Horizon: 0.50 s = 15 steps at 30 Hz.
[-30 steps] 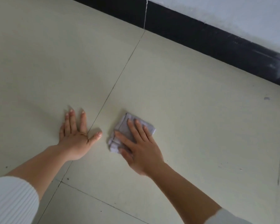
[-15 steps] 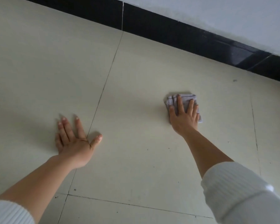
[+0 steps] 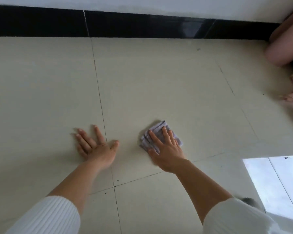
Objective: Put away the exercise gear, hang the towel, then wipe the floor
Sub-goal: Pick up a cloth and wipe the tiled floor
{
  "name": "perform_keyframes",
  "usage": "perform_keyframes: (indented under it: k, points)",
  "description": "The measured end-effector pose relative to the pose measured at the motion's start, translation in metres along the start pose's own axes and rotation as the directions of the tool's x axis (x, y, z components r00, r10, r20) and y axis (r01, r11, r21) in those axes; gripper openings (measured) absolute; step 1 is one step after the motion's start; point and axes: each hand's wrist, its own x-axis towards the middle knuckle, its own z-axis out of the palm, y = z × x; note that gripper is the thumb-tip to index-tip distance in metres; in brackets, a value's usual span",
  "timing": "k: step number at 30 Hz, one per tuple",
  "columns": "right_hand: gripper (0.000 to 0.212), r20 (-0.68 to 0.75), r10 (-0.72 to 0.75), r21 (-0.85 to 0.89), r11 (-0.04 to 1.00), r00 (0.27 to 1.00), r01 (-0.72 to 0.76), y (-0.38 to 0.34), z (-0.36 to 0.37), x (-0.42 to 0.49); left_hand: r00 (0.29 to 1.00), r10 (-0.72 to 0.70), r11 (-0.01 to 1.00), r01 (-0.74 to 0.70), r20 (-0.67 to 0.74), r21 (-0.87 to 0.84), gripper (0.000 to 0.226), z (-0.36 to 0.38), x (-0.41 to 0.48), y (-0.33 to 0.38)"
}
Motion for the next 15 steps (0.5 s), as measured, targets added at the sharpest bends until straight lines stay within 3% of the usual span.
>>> perform_keyframes:
  k: [7,11,15]
  points:
    - [0.061,0.238,0.066,-0.169,0.985,0.969,-0.026,0.006,0.013,-0.069,0.987,0.162,0.983,-0.161,-0.007,0.093,0.084,-0.004,-0.010,-0.025]
    - [0.055,0.114,-0.017,-0.155,0.987,0.993,0.035,0.011,0.020,-0.056,0.980,0.183,0.980,-0.175,-0.079,0.099,0.083,0.004,-0.004,-0.030]
    - [0.052,0.018,0.088,-0.027,0.996,0.996,-0.087,0.015,0.006,0.011,0.984,0.162,0.982,-0.153,-0.077,0.113,0.082,0.009,0.003,-0.031]
